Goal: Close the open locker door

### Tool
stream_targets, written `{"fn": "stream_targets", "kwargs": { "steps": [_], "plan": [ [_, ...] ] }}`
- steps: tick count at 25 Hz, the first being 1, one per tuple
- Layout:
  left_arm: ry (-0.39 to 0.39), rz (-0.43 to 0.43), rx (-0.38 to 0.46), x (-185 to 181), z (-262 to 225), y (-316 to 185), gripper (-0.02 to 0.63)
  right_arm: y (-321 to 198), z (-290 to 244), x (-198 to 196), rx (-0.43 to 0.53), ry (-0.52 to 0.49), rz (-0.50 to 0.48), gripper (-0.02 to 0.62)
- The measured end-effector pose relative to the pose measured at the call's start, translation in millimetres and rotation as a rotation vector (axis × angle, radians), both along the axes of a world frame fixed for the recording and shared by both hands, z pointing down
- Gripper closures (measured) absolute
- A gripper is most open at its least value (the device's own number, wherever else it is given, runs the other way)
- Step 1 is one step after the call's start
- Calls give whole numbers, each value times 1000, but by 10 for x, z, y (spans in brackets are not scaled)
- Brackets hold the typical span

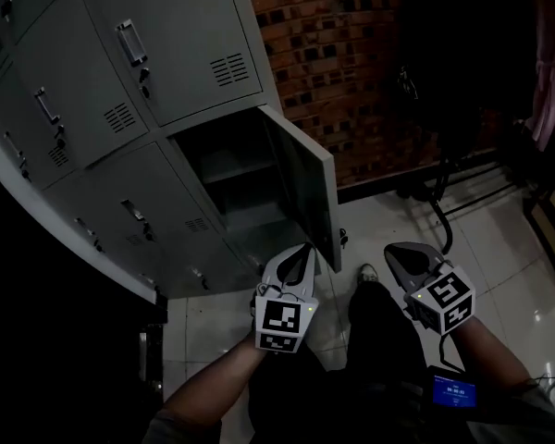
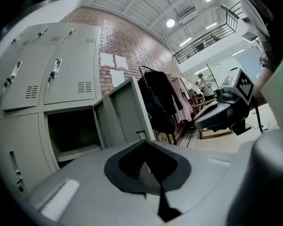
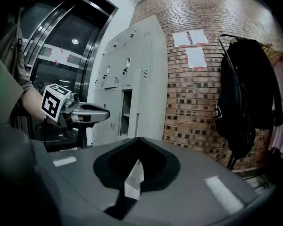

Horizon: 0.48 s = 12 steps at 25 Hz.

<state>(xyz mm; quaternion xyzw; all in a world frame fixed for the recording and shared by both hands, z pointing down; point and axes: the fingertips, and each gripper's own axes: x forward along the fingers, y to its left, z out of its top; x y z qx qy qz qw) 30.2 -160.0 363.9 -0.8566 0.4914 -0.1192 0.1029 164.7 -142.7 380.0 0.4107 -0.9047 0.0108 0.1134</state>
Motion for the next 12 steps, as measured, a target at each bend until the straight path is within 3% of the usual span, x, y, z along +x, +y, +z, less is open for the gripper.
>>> {"fn": "stream_targets", "kwargs": {
  "steps": [12],
  "plan": [
    [65,7,-53,15,33,-234,604,-348,-117,-258,36,13,-21,586]
  ]
}}
